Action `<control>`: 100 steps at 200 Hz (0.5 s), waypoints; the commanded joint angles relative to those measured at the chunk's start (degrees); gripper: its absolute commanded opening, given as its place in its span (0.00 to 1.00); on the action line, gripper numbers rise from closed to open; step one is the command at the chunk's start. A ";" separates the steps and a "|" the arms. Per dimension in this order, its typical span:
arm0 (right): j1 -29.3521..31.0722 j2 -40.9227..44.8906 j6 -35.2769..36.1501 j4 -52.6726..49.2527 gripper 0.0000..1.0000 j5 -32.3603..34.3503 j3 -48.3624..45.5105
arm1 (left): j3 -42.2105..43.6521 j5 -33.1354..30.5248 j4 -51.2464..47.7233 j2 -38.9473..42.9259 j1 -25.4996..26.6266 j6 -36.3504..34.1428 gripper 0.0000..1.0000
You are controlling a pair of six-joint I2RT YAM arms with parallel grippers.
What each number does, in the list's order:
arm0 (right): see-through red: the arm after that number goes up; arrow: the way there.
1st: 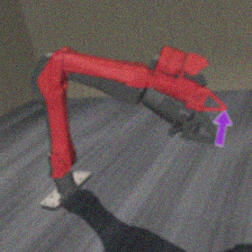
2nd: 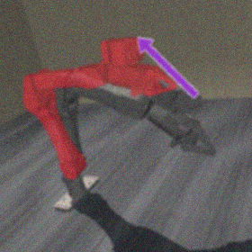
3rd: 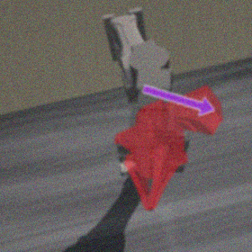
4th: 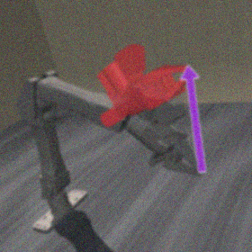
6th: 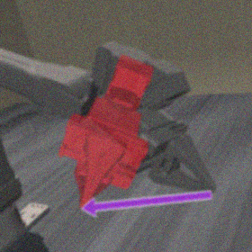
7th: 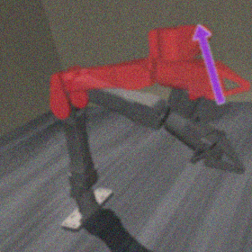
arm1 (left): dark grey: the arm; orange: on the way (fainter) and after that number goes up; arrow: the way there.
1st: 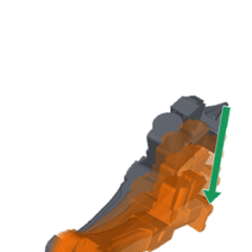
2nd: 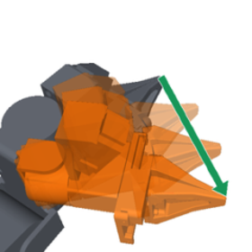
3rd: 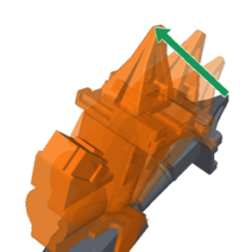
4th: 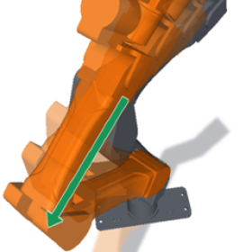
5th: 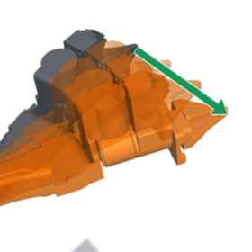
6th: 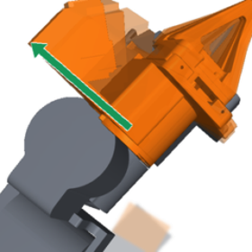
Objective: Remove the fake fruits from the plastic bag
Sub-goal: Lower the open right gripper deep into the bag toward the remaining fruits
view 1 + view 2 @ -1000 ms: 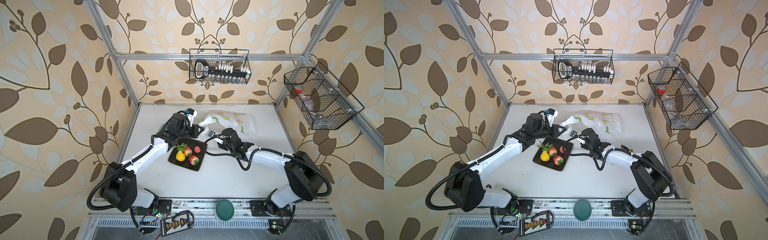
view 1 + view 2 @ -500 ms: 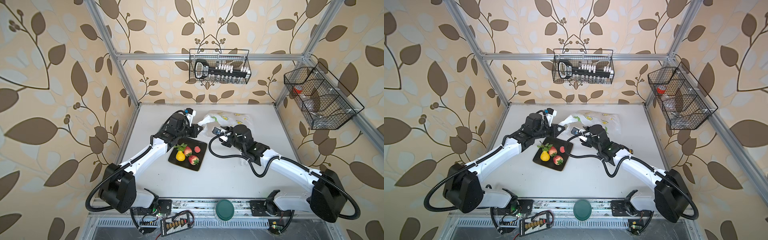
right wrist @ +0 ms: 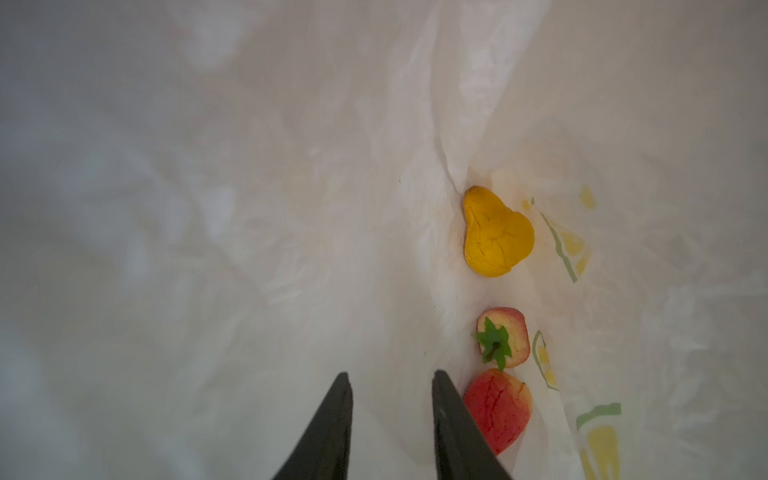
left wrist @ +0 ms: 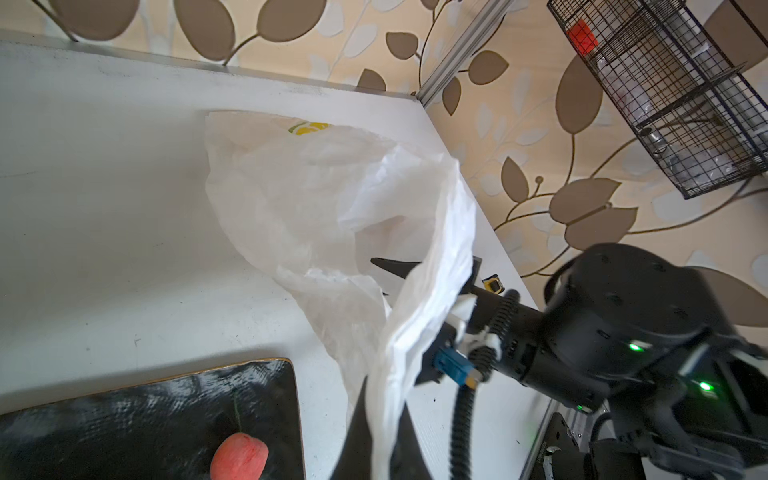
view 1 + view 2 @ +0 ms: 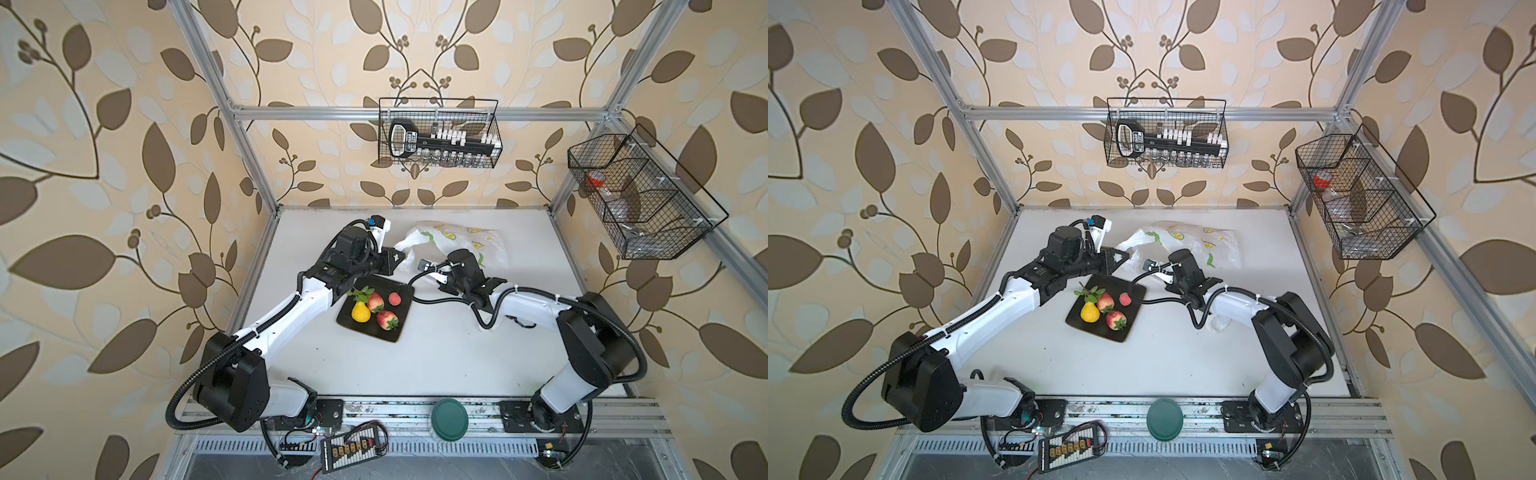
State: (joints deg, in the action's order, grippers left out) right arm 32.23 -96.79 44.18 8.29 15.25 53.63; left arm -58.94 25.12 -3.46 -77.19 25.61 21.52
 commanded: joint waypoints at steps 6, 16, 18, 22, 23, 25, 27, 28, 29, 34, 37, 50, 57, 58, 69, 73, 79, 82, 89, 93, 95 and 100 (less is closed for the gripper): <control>-0.09 -3.20 -2.57 1.53 0.35 5.24 4.84 | -0.82 1.24 -0.92 2.30 0.93 -0.41 0.00; -0.27 -4.51 -3.38 -0.07 0.37 6.72 6.08 | -0.79 1.32 -1.04 2.39 1.01 -0.47 0.00; -0.31 -4.78 -3.46 -0.39 0.37 7.14 6.34 | -0.82 1.31 -0.98 2.39 1.02 -0.44 0.00; -0.47 -5.43 -3.72 -1.01 0.39 8.04 6.79 | -0.81 1.33 -1.02 2.39 1.09 -0.43 0.00; -0.53 -5.60 -3.82 -1.23 0.39 8.22 6.95 | -0.77 1.33 -1.02 2.39 1.10 -0.47 0.00; -0.62 -5.95 -4.01 -1.65 0.40 8.53 7.13 | -0.81 1.33 -1.02 2.44 1.15 -0.46 0.00; -0.66 -6.28 -4.15 -2.02 0.40 8.85 7.42 | -0.82 1.33 -0.97 2.47 1.19 -0.48 0.00; -0.67 -6.42 -4.17 -2.26 0.41 9.02 7.53 | -0.83 1.37 -0.95 2.48 1.20 -0.45 0.00; -0.72 -6.54 -4.27 -2.51 0.41 9.10 7.67 | -0.83 1.40 -0.94 2.48 1.24 -0.44 0.00; -0.89 -7.28 -4.87 -3.26 0.42 10.12 8.11 | -0.91 1.42 -0.86 2.48 1.35 -0.44 0.00; -1.06 -7.59 -5.30 -3.60 0.43 10.60 8.40 | -0.92 1.50 -0.86 2.48 1.44 -0.46 0.00; -2.02 -8.94 -8.84 -6.49 0.46 12.15 9.93 | -1.18 1.55 -0.89 2.55 1.85 -0.49 0.00; -2.70 -9.73 -11.59 -9.41 0.47 12.44 11.57 | -1.35 1.51 -1.01 2.49 2.03 -0.43 0.00; -2.87 -9.91 -12.07 -9.86 0.47 12.48 11.80 | -1.40 1.51 -1.06 2.53 2.05 -0.43 0.00; -4.13 -11.30 -16.57 -14.35 0.50 13.33 14.34 | -1.76 1.51 -1.20 2.57 2.33 -0.45 0.00; -4.61 -11.65 -18.01 -16.01 0.51 13.53 15.03 | -1.87 1.46 -1.21 2.57 2.47 -0.37 0.00; -5.26 -11.96 -20.23 -17.77 0.52 13.46 15.66 | -1.98 1.31 -1.19 2.65 2.67 -0.39 0.00; -5.58 -11.96 -21.25 -18.47 0.53 13.46 15.87 | -2.05 1.26 -1.19 2.72 2.71 -0.38 0.00; -6.50 -11.71 -23.61 -19.62 0.55 13.07 15.98 | -2.19 1.12 -1.19 2.81 2.91 -0.34 0.00; -7.01 -11.38 -25.31 -20.13 0.56 12.78 15.98 | -2.17 1.00 -1.12 2.83 2.93 -0.35 0.00; -7.22 -11.15 -26.06 -20.35 0.57 12.59 15.92 | -2.22 0.99 -1.06 2.90 3.02 -0.34 0.00; -7.91 -10.73 -28.17 -20.93 0.59 11.65 15.73 | -2.19 0.89 -1.04 3.01 3.11 -0.23 0.00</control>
State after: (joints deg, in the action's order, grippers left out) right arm 26.89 -107.83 28.34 -4.01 26.20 67.94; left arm -58.96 25.15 -4.97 -76.86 27.86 21.47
